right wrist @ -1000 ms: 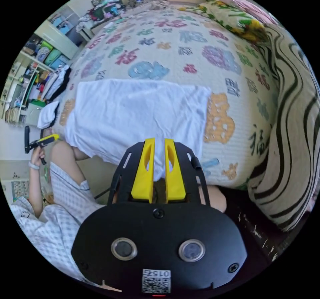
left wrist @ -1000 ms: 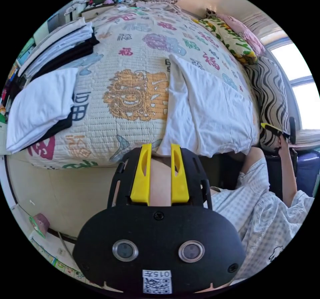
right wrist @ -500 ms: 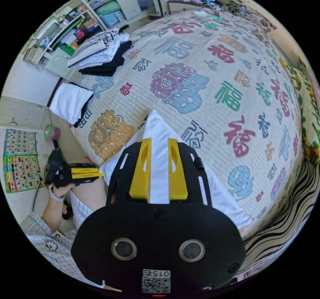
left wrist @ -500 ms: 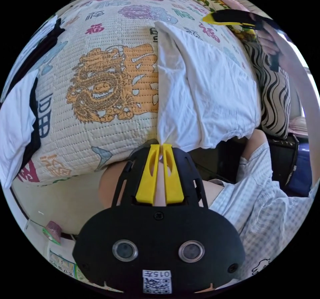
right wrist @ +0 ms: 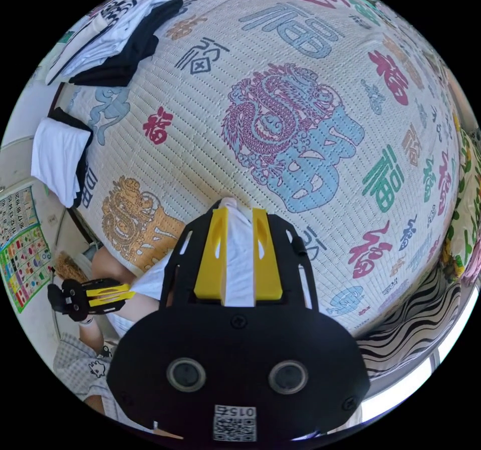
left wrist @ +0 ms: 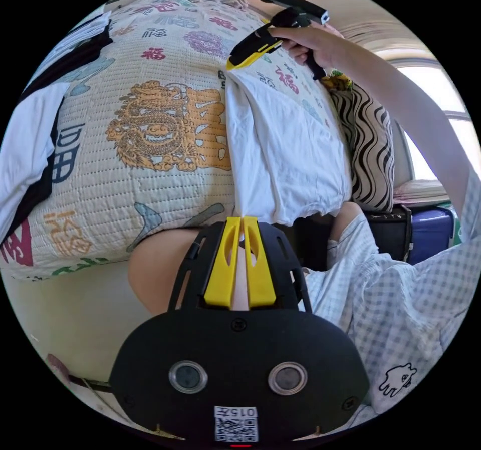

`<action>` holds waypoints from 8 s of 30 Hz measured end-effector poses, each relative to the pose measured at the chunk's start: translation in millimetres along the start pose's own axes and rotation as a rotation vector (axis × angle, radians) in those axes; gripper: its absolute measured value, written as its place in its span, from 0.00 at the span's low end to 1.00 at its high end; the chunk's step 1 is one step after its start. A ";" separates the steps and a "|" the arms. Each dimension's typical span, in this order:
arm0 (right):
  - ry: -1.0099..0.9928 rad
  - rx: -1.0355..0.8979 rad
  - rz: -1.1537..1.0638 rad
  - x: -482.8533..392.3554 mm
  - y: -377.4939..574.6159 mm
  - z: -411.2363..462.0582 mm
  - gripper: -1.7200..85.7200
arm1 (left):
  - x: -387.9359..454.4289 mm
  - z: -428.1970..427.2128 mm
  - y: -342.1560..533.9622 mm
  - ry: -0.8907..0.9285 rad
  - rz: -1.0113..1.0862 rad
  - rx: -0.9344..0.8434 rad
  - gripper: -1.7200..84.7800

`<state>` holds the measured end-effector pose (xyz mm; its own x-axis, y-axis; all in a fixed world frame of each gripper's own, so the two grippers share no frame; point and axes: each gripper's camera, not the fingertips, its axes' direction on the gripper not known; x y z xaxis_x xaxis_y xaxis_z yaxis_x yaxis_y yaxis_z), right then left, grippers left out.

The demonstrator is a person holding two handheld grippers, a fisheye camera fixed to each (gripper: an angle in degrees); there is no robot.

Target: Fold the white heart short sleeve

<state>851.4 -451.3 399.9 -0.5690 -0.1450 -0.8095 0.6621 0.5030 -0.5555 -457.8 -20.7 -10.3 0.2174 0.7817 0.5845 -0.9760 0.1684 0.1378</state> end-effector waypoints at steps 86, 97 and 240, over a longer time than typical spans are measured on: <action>-0.726 0.848 0.489 337.3 840.1 -131.4 0.09 | 286.7 622.7 -60.4 -0.060 0.753 0.132 0.10; -0.554 0.607 0.492 244.6 843.8 -122.6 0.12 | 292.7 769.8 -252.1 -0.485 0.851 -0.137 0.08; -0.505 0.381 0.439 211.2 772.2 -123.6 0.02 | 121.4 324.6 -26.2 -0.125 0.218 0.022 0.10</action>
<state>1182.2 11.8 -176.5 0.0153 -0.4172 -0.9087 0.9501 0.2891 -0.1168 -402.9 -125.1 316.5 0.0022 0.7175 0.6965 -0.9998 -0.0107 0.0142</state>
